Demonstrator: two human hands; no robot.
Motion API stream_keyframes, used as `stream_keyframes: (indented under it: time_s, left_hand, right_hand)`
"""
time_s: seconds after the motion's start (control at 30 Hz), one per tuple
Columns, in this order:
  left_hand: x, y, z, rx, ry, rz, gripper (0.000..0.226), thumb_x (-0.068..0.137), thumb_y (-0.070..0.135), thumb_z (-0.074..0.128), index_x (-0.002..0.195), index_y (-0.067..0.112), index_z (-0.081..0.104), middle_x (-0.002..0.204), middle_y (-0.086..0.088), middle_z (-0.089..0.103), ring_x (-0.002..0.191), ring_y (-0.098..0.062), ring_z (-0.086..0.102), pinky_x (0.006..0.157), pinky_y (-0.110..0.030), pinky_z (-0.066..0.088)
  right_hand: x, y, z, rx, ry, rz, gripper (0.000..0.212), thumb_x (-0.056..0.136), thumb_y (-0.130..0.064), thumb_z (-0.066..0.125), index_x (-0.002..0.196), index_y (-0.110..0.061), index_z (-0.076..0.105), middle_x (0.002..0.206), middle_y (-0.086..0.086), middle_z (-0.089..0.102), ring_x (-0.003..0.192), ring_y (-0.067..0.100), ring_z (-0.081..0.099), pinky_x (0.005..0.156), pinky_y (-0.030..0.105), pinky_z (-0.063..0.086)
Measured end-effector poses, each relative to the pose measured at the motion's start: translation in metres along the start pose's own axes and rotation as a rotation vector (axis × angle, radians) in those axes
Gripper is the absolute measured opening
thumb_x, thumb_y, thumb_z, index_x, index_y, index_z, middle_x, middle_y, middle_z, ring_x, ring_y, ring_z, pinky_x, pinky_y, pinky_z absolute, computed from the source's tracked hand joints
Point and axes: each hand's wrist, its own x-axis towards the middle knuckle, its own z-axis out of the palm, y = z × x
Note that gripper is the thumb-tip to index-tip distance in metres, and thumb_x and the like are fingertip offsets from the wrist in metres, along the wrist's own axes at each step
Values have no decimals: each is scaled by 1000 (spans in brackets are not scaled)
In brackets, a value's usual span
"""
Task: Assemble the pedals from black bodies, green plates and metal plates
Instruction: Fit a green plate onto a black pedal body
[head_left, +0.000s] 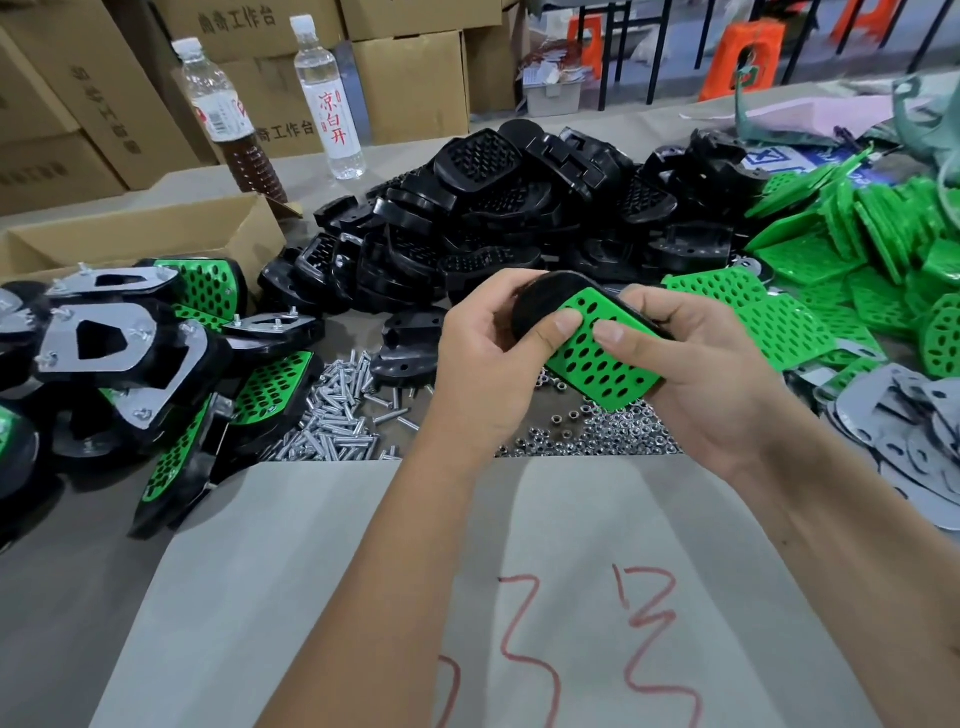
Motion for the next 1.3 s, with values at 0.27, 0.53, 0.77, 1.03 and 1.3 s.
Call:
stream_keyframes:
  time_s: [0.27,0.53,0.77,1.03,1.3]
  left_hand:
    - [-1,0,3,-141,8,-197,18,87,20,72,103,11,76,90,-8,71,86,-20,63,83,-51,55]
    - [1,6,3,-95,132,-296,12,97,8,70,100,-3,72,90,-16,67,85,-27,60,84,-58,56]
    - [-1,11,6,-214,91,-404,24,99,14,69,110,-7,71,91,-13,71,79,-20,67,71,-40,61]
    - [-3,15,9,-12,107,-351,6,98,23,72,95,22,77,88,3,70,96,-31,70,86,-68,58]
    - [-6,15,22,-98,251,-456,12,95,17,74,83,19,73,83,-6,68,84,-29,63,89,-70,55]
  right_hand:
    - [3,5,-8,44,-38,45,51,84,-24,75,110,17,60,100,26,68,87,35,65,72,41,54]
    - [6,4,-9,-11,-64,64,34,98,-18,56,121,3,71,121,28,71,112,46,68,100,55,52]
    - [4,3,-8,-27,-8,39,44,95,-18,64,121,18,61,121,46,59,105,55,63,102,72,43]
    - [6,9,-2,-214,-27,-12,14,91,-26,69,91,-17,79,87,11,73,82,25,68,77,41,52]
    - [6,6,-2,-269,-85,-24,17,93,-21,69,93,-7,78,98,32,53,90,35,58,90,64,47]
